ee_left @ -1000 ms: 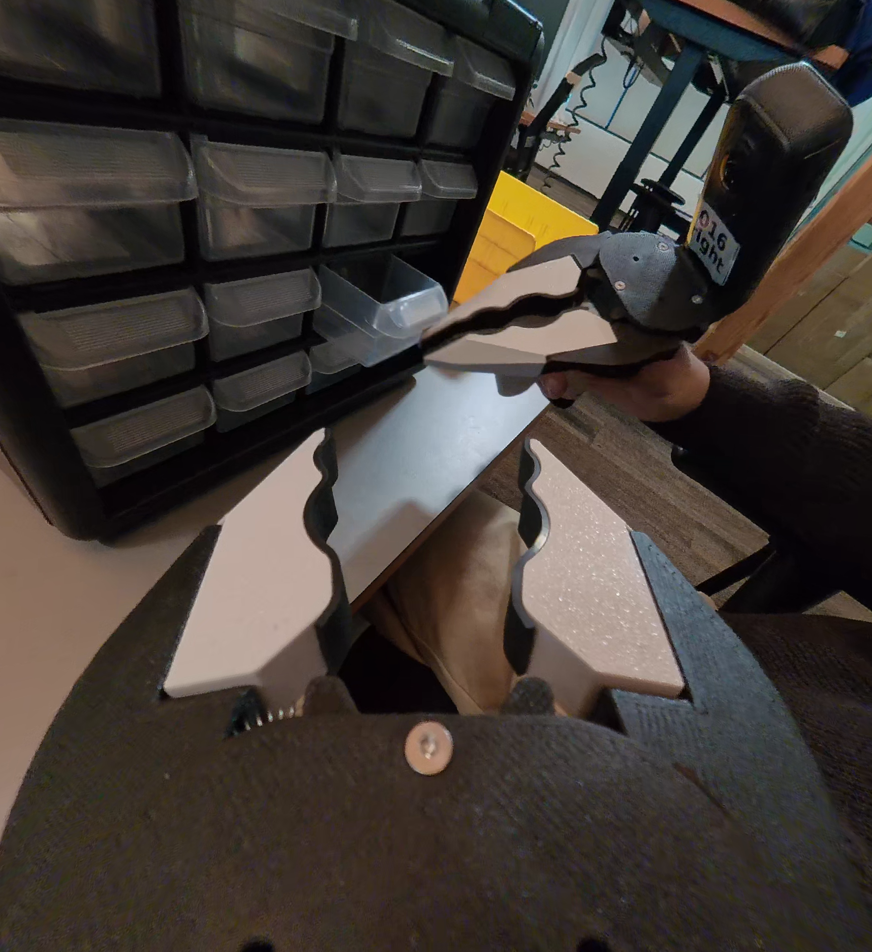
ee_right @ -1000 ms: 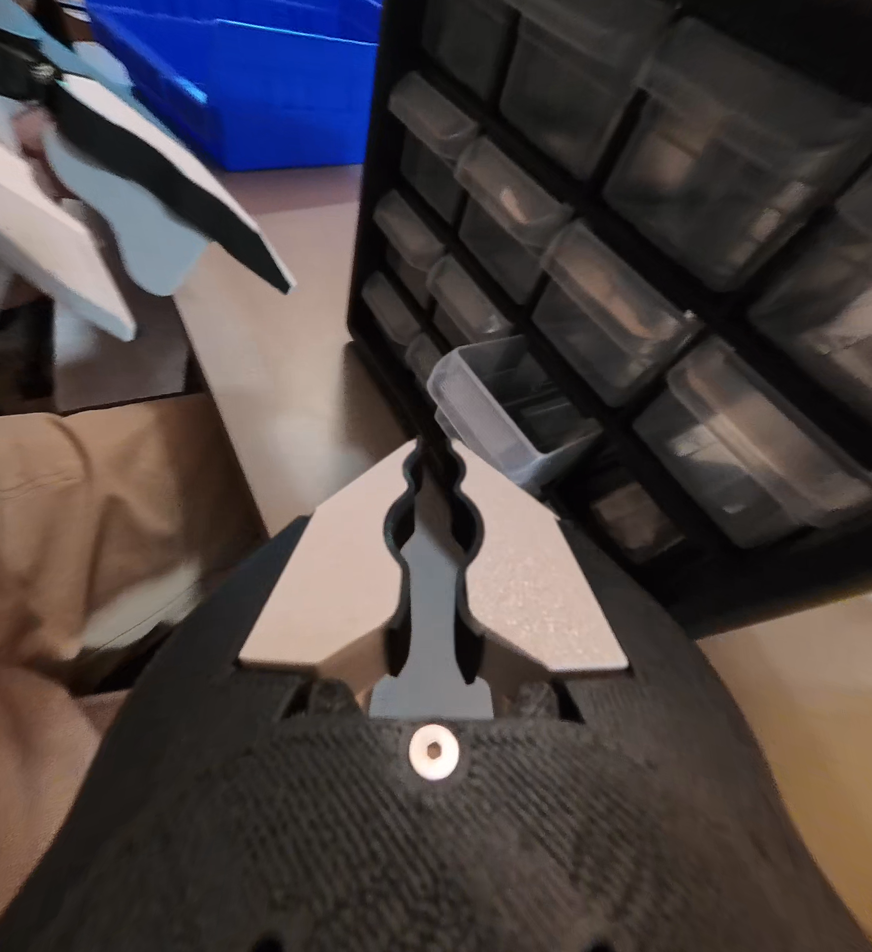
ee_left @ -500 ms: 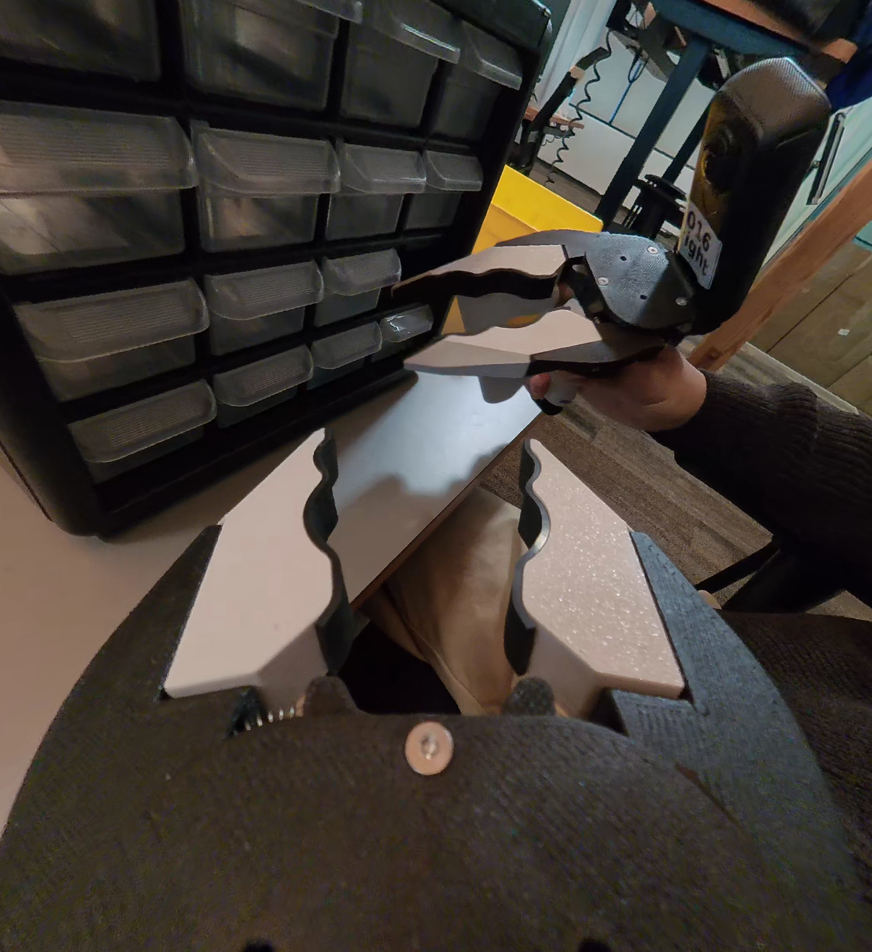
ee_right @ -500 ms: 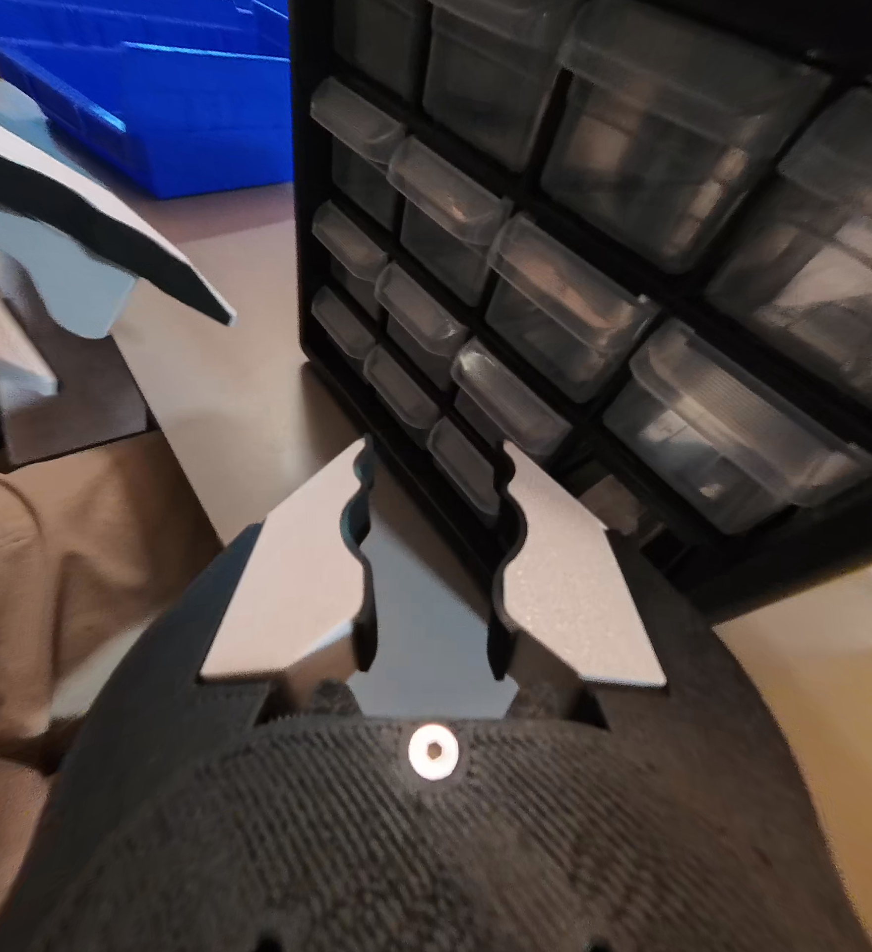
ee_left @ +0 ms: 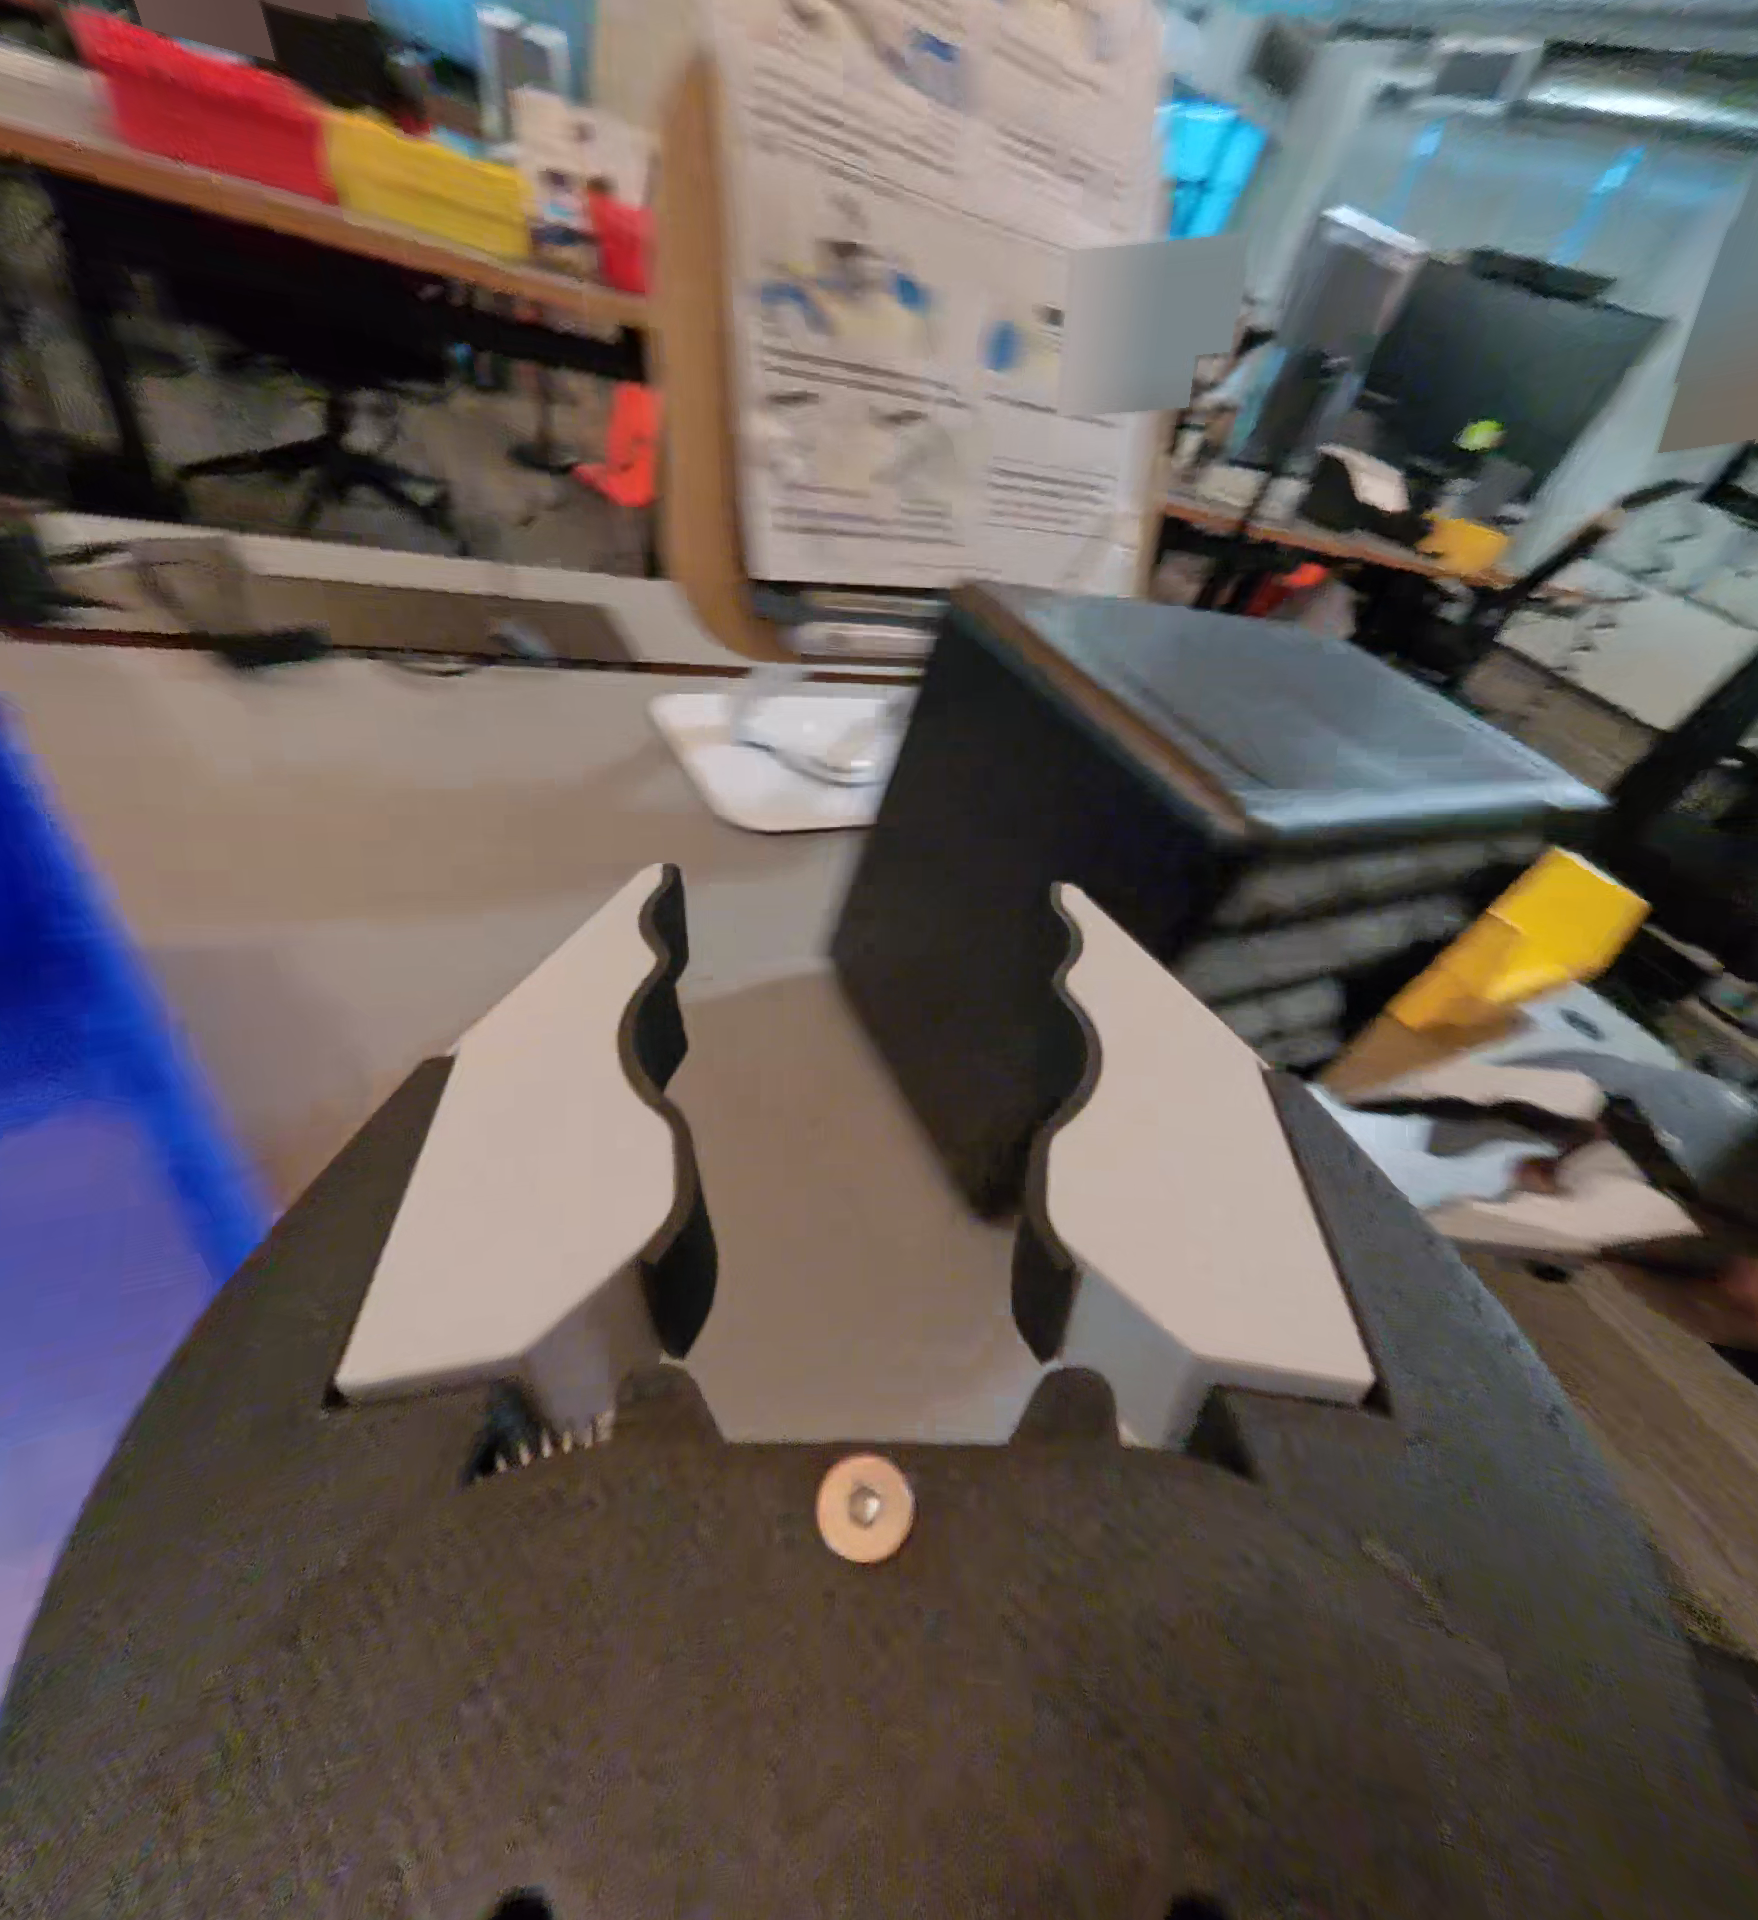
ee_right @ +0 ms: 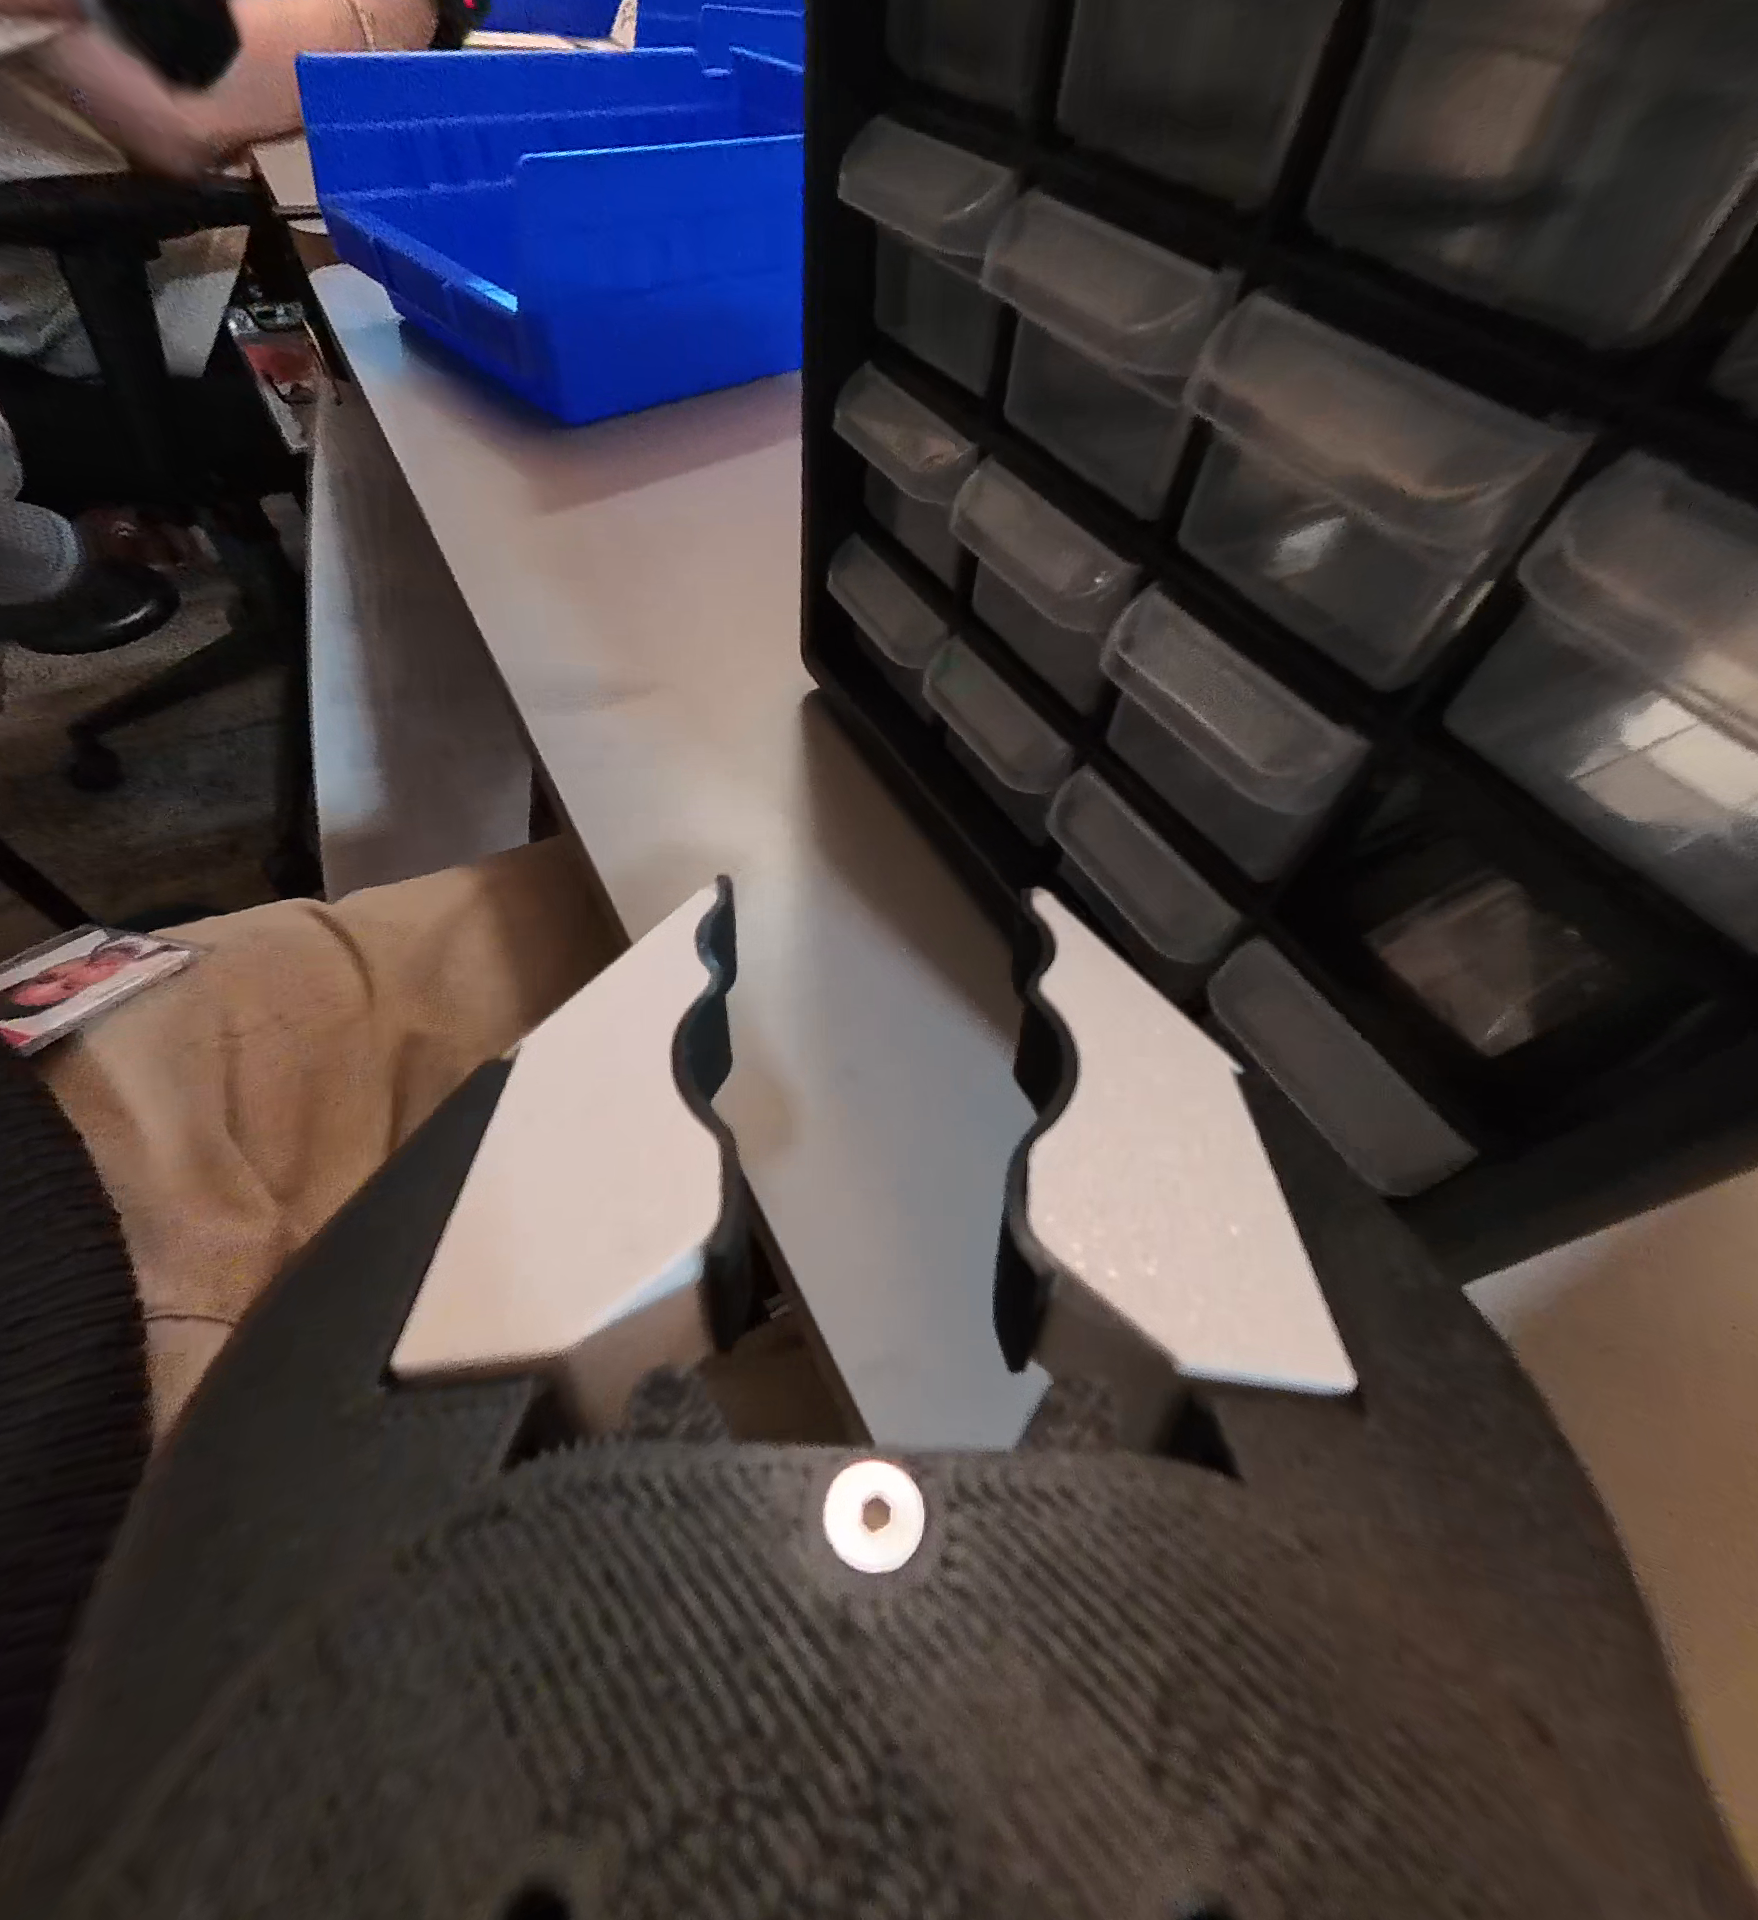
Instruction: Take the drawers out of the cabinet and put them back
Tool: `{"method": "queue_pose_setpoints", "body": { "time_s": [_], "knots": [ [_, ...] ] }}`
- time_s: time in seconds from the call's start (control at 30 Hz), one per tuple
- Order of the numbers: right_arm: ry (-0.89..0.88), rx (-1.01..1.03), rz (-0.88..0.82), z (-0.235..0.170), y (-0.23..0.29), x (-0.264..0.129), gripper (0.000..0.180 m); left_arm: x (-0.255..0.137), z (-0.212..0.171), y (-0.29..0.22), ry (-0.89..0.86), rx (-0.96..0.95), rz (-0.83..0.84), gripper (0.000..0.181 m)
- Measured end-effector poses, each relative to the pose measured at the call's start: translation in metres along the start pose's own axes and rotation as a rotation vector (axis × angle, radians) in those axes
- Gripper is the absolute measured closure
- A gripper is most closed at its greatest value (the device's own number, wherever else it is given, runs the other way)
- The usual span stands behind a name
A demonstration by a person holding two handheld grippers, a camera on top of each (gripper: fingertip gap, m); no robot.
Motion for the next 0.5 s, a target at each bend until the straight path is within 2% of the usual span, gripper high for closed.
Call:
{"method": "queue_pose_setpoints", "body": {
  "time_s": [0.1, 0.23, 0.33, 0.5],
  "knots": [
    [0.004, -0.008, 0.012, 0.000, 0.006, 0.000, 0.128, -0.003, 0.026, 0.100, 0.147, -0.009, 0.163, 0.115],
    [0.016, -0.025, 0.017, 0.000, 0.010, 0.003, 0.129, 0.009, 0.014, 0.214, 0.491, 0.111, 0.406, 0.116],
    [0.030, -0.031, 0.016, -0.002, 0.011, 0.006, 0.130, 0.026, -0.002, 0.256, 0.631, 0.227, 0.498, 0.120],
    [0.042, -0.011, 0.018, -0.007, 0.007, 0.008, 0.131, 0.053, -0.035, 0.294, 0.871, 0.438, 0.618, 0.128]
  ]
}}
Point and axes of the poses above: each gripper's, where its closed fingertips meet, x out along the fingers, z out of its top, y = z × x across the jaws, the point moved 5 cm from there along -x, back along the fingers, and after that the axes turned 2 degrees about y, right-handed, at the moved point
